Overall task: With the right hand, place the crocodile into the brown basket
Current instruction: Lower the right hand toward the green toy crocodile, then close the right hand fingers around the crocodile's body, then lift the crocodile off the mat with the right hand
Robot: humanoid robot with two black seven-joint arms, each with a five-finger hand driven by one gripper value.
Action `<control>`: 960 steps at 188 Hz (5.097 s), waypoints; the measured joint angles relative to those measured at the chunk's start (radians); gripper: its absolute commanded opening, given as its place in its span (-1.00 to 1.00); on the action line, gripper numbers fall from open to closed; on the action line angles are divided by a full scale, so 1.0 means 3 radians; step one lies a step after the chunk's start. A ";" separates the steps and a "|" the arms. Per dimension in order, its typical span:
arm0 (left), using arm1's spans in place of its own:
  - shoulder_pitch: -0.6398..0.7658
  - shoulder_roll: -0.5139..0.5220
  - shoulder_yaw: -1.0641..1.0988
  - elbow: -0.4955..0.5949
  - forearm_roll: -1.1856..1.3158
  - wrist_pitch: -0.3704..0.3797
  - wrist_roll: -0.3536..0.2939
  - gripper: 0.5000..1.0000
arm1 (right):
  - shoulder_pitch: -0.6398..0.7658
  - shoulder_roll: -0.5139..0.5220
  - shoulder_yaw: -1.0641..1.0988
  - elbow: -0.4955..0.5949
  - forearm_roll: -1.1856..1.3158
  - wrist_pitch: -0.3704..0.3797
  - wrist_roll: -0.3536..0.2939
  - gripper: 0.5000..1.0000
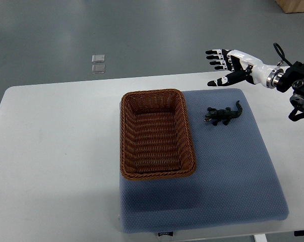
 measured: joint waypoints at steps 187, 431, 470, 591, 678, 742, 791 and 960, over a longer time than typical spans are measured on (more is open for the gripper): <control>0.0000 0.0000 0.0000 0.0000 0.0000 0.0000 0.0000 1.00 | 0.0342 -0.0006 -0.0755 -0.0070 -0.2774 -0.0328 0.0055 0.73; 0.0000 0.0000 0.0000 0.0000 0.0000 0.0000 0.0000 1.00 | 0.0230 0.0226 -0.0950 -0.0308 -0.2813 -0.0526 0.0024 0.70; 0.0000 0.0000 0.0000 0.0000 0.0000 0.0000 0.0000 1.00 | 0.0226 0.0224 -0.0955 -0.0358 -0.2830 -0.0539 0.0024 0.69; 0.0000 0.0000 0.0000 0.0000 0.0000 0.0000 0.0000 1.00 | 0.0236 0.0310 -0.0956 -0.0356 -0.2835 -0.0539 0.0029 0.02; 0.0000 0.0000 0.0000 0.0000 0.0000 0.0000 0.0000 1.00 | 0.0257 0.0355 -0.0956 -0.0351 -0.2838 -0.0541 0.0045 -0.98; 0.0000 0.0000 0.0000 0.0000 0.0000 0.0000 0.0000 1.00 | 0.0304 0.0351 -0.0955 -0.0336 -0.2829 -0.0541 0.0057 -1.00; 0.0000 0.0000 0.0000 0.0000 0.0000 0.0000 0.0000 1.00 | 0.0385 0.0338 -0.0924 -0.0335 -0.2796 -0.0541 0.0071 -1.00; 0.0000 0.0000 0.0000 0.0000 0.0000 0.0000 0.0000 1.00 | 0.0394 0.0362 -0.0909 -0.0310 -0.2659 -0.0541 0.0188 -1.00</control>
